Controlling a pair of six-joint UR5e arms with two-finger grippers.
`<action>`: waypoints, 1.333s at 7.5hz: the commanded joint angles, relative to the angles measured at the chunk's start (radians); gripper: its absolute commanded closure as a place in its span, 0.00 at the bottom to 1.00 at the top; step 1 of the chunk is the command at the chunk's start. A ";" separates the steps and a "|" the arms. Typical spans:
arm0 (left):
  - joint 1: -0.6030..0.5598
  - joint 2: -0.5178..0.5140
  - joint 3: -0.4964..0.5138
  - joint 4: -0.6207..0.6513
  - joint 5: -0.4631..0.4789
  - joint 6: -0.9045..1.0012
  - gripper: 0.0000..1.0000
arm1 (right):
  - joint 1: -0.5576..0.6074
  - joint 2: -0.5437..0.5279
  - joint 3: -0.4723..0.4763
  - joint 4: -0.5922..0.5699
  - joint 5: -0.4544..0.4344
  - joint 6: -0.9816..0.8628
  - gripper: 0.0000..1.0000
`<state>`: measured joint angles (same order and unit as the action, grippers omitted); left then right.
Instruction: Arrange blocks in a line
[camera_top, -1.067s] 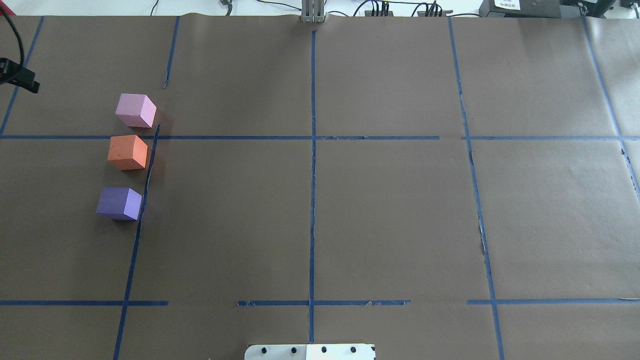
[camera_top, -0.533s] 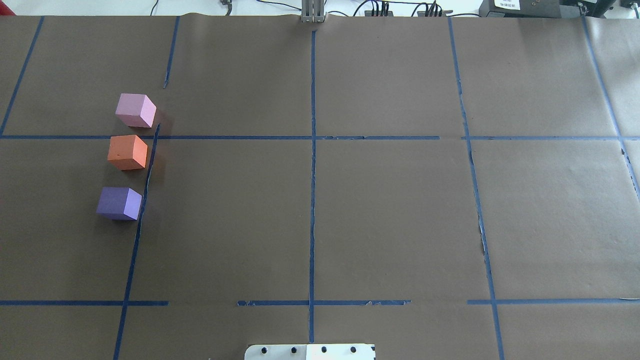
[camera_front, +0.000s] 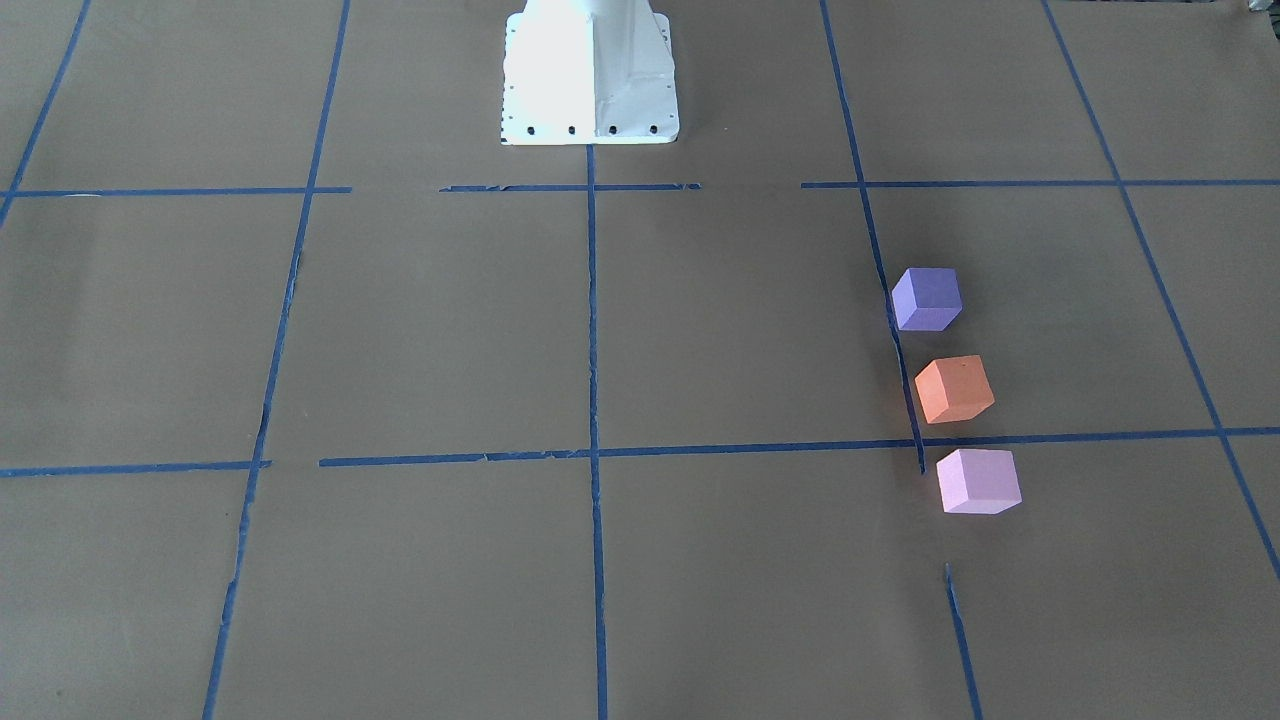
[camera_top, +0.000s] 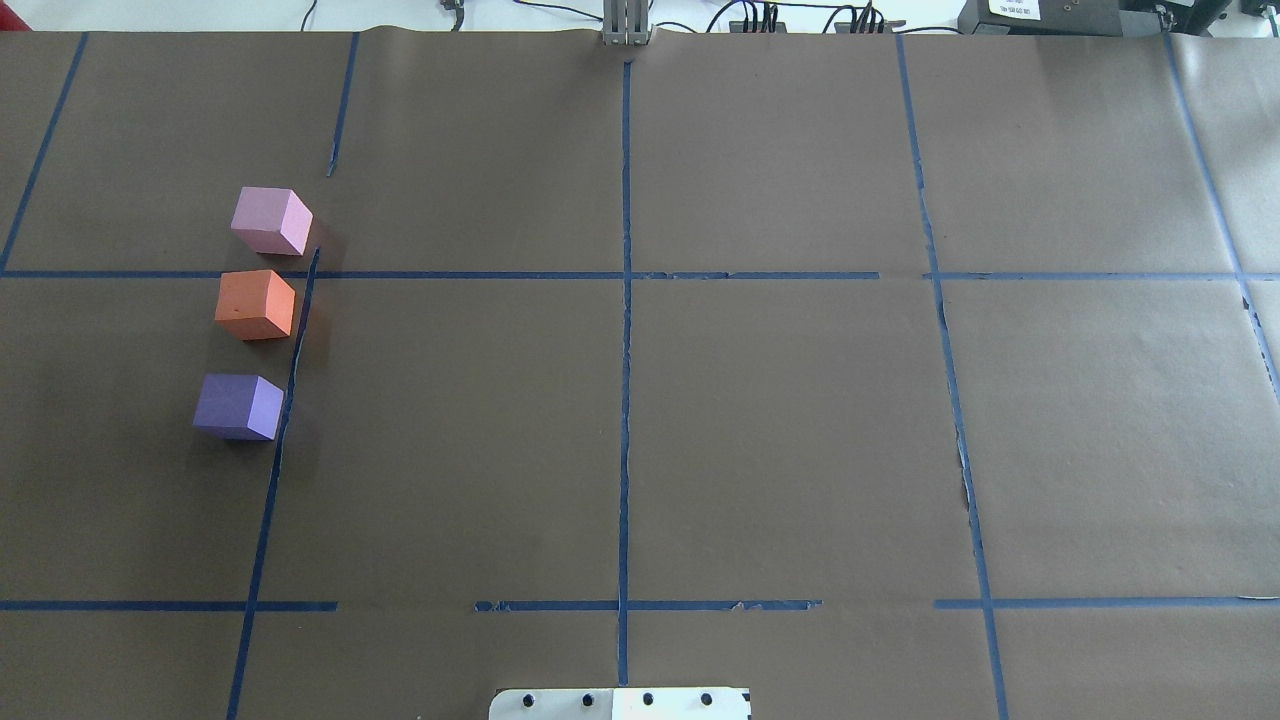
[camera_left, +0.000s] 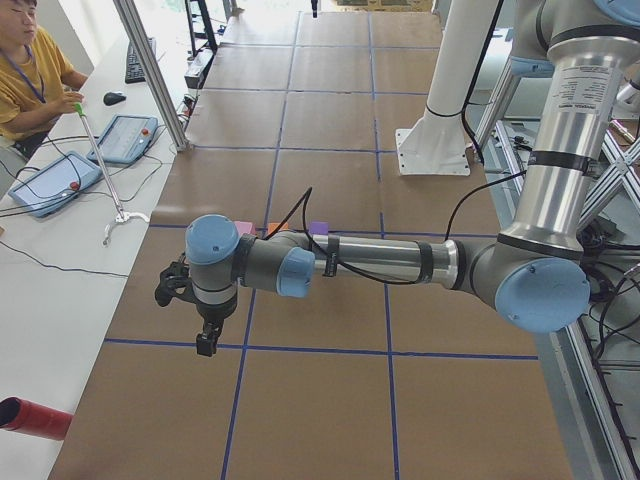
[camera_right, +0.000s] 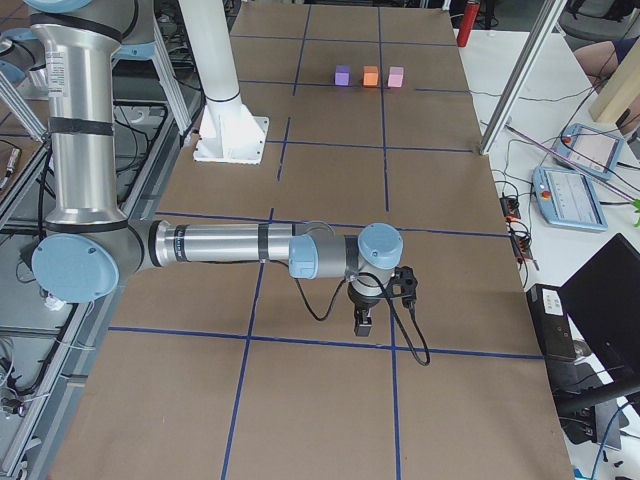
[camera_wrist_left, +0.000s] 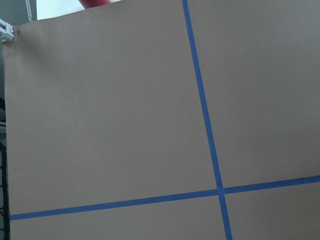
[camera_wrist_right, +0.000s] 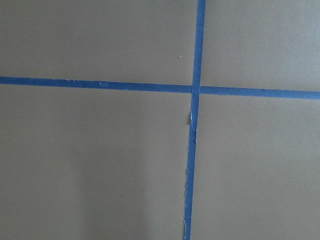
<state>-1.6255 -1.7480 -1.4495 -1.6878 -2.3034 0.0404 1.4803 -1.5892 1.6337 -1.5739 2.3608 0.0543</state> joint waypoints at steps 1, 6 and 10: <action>-0.002 -0.004 -0.003 0.091 -0.051 -0.002 0.01 | 0.000 0.000 0.000 -0.001 0.000 -0.001 0.00; 0.000 0.015 -0.044 0.223 -0.048 0.001 0.01 | 0.000 0.000 0.000 -0.001 0.000 -0.001 0.00; 0.000 0.034 -0.046 0.217 -0.051 0.010 0.01 | 0.000 0.000 0.000 0.000 0.000 -0.001 0.00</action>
<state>-1.6260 -1.7257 -1.4950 -1.4640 -2.3534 0.0453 1.4803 -1.5892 1.6337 -1.5747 2.3608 0.0537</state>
